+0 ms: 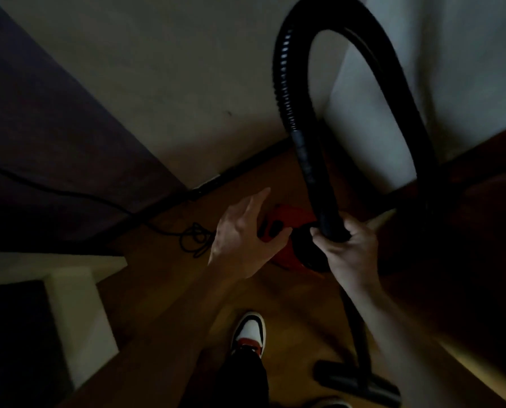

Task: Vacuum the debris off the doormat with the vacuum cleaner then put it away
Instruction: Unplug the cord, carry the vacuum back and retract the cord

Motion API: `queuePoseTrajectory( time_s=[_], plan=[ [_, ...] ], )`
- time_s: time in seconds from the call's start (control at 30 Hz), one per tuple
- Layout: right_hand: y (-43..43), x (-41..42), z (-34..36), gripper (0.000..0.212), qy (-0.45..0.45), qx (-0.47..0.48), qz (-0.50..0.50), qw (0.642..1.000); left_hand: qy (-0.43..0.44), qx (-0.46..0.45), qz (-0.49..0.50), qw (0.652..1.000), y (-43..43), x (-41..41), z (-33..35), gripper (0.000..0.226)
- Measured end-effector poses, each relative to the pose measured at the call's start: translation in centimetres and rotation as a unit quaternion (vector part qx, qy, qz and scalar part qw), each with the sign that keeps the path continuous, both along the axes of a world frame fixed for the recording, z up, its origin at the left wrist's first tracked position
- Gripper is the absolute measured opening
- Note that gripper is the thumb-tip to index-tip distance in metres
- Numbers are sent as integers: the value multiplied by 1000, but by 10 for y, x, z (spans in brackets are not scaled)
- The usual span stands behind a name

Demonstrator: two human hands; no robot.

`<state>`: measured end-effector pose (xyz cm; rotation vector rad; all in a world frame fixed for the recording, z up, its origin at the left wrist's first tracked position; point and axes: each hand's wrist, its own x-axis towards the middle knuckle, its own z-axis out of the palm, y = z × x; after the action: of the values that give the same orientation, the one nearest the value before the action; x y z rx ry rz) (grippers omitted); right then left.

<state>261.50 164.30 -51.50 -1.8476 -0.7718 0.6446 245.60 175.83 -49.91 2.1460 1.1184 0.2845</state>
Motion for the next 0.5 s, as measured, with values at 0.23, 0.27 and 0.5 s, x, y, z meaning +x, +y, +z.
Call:
queuePoseTrajectory(
  time_s=[0.23, 0.27, 0.5],
  plan=[
    [35, -38, 38, 17, 62, 24, 64, 996, -48, 62, 103, 992, 13, -49, 76, 67],
    [41, -42, 44, 17, 66, 27, 73, 995, -52, 67, 114, 990, 15, -56, 85, 65],
    [91, -67, 90, 18, 79, 54, 105, 990, -83, 144, 163, 973, 31, -91, 136, 55]
  ],
)
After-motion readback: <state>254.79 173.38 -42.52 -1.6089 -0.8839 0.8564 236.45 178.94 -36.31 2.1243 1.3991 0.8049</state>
